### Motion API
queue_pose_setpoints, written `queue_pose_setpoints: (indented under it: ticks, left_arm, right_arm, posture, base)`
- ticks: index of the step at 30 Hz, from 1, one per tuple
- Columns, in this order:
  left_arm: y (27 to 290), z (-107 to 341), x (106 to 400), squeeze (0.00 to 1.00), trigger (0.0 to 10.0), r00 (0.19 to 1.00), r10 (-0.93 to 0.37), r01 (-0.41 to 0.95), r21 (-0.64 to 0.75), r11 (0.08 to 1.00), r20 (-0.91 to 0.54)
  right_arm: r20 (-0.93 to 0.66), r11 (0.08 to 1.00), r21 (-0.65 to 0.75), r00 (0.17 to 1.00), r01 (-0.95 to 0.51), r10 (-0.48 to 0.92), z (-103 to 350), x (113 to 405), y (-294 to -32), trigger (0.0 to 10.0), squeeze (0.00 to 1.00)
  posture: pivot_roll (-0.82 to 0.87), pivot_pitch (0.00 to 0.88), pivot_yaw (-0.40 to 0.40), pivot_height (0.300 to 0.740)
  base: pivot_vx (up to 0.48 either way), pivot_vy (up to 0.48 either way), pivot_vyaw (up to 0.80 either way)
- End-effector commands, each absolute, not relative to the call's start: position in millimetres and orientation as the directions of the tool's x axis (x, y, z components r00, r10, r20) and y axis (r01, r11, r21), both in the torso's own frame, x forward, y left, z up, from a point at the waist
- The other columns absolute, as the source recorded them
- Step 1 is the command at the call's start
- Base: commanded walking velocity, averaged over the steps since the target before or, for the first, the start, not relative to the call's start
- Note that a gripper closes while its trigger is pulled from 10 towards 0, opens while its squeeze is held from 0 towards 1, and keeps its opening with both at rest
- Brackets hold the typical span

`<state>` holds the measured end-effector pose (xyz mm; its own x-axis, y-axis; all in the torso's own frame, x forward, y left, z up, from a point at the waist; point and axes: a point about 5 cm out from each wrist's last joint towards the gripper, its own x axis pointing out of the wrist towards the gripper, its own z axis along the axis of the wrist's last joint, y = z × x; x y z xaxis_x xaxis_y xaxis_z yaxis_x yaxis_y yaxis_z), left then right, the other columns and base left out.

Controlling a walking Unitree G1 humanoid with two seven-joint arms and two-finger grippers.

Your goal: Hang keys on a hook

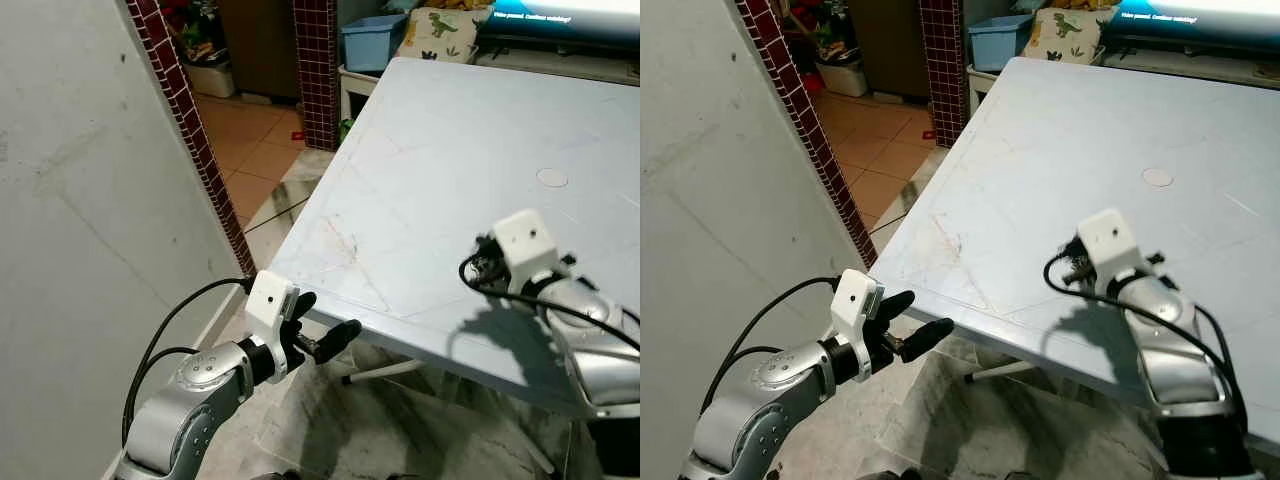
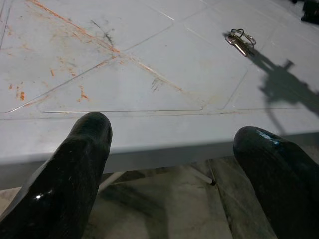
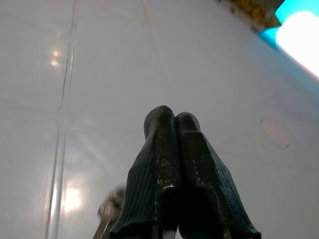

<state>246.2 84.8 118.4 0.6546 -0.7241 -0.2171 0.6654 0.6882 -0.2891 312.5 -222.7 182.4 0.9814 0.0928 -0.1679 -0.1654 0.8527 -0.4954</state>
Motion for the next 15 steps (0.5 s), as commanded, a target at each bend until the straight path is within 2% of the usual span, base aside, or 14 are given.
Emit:
queue_pose_setpoints:
  ticks: [1, 9, 10, 11, 12, 13, 15]
  left_arm:
    - [85, 121, 246, 0.0, 10.0, 0.657, -0.723, 0.669, -0.275, 0.69, -0.213]
    - [85, 121, 247, 0.0, 10.0, 0.659, -0.722, 0.668, -0.274, 0.691, -0.211]
    - [85, 121, 247, 0.0, 10.0, 0.659, -0.722, 0.669, -0.274, 0.691, -0.211]
    - [85, 121, 247, 0.0, 10.0, 0.658, -0.723, 0.67, -0.274, 0.69, -0.212]
    - [85, 120, 247, 0.0, 10.0, 0.657, -0.723, 0.67, -0.273, 0.69, -0.212]
    - [85, 120, 247, 0.0, 10.0, 0.657, -0.723, 0.671, -0.273, 0.69, -0.213]
    - [85, 120, 247, 0.0, 10.0, 0.655, -0.725, 0.672, -0.274, 0.688, -0.213]
  right_arm:
    - [-0.129, 0.846, -0.512, 0.987, -0.151, 0.098, 190, 312, -220, 0.0, 0.0]
    - [-0.128, 0.837, -0.526, 0.987, -0.151, 0.097, 188, 312, -222, 0.0, 0.0]
    - [-0.159, 0.828, -0.534, 0.982, -0.169, 0.098, 184, 311, -223, 2.5, 0.0]
    - [-0.172, 0.831, -0.526, 0.979, -0.183, 0.107, 182, 310, -223, 9.2, 0.05]
    - [-0.173, 0.833, -0.522, 0.979, -0.185, 0.109, 181, 309, -223, 9.2, 0.05]
    - [-0.185, 0.833, -0.517, 0.976, -0.198, 0.117, 180, 309, -222, 10.0, 1.0]
    - [-0.218, 0.833, -0.504, 0.967, -0.229, 0.135, 177, 307, -220, 10.0, 1.0]
  posture:
    - [-0.08, 0.124, 0.097, 0.74]
    - [-0.08, 0.118, 0.095, 0.74]
    - [-0.08, 0.118, 0.095, 0.74]
    - [-0.08, 0.115, 0.095, 0.74]
    - [-0.08, 0.115, 0.095, 0.74]
    - [-0.08, 0.114, 0.095, 0.74]
    - [-0.08, 0.113, 0.096, 0.74]
  base:
    - [0.0, 0.0, 0.0]
    - [0.0, 0.0, 0.0]
    - [0.0, 0.0, 0.0]
    - [0.0, 0.0, 0.0]
    - [0.0, 0.0, 0.0]
    - [0.0, 0.0, 0.0]
    - [0.0, 0.0, 0.0]
